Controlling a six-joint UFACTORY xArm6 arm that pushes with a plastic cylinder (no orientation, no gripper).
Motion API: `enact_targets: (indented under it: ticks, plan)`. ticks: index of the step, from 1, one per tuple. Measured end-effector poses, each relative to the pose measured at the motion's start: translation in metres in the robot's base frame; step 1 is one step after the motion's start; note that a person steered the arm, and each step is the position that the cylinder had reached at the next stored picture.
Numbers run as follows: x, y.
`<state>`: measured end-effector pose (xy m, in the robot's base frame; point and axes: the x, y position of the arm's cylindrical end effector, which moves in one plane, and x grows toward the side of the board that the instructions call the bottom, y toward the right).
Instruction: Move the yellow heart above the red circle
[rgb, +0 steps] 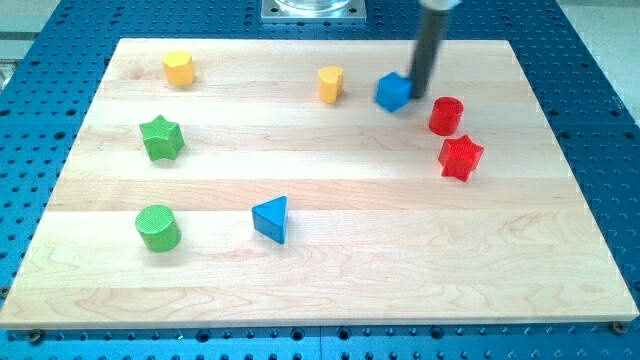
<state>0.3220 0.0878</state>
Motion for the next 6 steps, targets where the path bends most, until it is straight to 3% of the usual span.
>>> enact_targets:
  ticks: [1,2,3,5,6]
  plan:
    - [0.047,-0.083]
    - [0.006,-0.154]
    - [-0.020,-0.125]
    - [-0.023,-0.001]
    - [-0.056,-0.025]
